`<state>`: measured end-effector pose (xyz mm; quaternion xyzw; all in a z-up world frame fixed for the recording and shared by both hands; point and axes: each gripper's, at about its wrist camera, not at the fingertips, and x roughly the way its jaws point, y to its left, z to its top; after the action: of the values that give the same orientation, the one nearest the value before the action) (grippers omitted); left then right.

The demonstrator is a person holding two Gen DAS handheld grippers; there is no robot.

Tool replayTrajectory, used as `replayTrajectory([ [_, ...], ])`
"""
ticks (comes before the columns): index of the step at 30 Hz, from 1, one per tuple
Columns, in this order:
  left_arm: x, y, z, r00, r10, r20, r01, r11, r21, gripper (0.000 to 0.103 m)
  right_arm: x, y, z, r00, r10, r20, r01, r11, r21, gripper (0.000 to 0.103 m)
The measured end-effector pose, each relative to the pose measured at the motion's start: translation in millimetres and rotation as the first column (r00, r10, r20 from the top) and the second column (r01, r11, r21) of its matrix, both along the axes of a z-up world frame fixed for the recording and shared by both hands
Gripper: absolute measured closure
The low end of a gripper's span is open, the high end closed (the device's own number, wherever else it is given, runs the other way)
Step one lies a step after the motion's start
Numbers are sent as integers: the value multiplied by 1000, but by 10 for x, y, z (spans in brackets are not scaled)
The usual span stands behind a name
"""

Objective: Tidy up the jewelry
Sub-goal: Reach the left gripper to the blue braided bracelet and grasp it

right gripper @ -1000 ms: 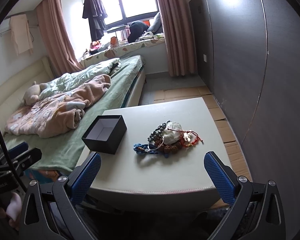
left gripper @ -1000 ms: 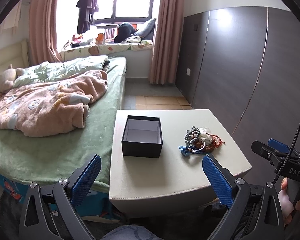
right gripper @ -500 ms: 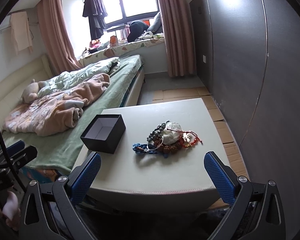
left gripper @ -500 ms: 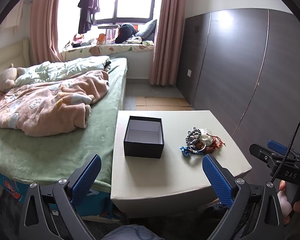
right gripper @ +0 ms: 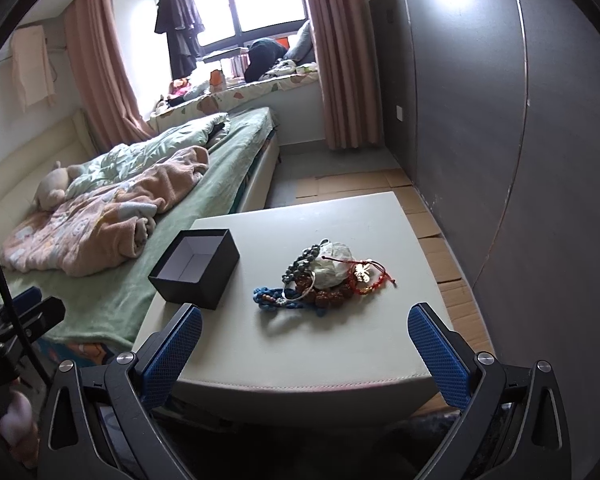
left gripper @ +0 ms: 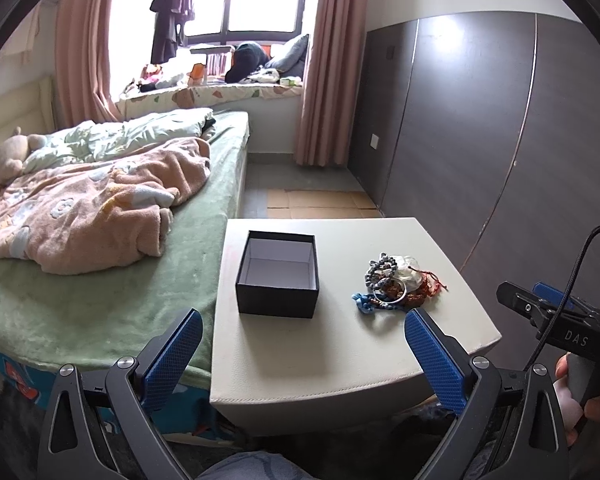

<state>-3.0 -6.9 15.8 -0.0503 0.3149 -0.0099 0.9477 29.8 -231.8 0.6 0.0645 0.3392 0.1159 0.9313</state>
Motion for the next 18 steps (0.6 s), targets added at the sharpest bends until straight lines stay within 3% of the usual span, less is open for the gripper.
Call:
replayTrajectory([
  [7, 195, -192, -60, 998, -50, -25, 50, 999, 8, 4, 151, -250, -98, 995, -77, -57, 80, 995, 54, 0],
  [14, 480, -410, -248, 987, -125, -104, 123, 992, -30, 20, 292, -563, -220, 984, -121, -131, 144, 972, 185, 1],
  [18, 678, -528, -397, 974, -151, -166, 144, 988, -55, 33, 371, -696, -304, 975, -126, -181, 171, 951, 258, 13],
])
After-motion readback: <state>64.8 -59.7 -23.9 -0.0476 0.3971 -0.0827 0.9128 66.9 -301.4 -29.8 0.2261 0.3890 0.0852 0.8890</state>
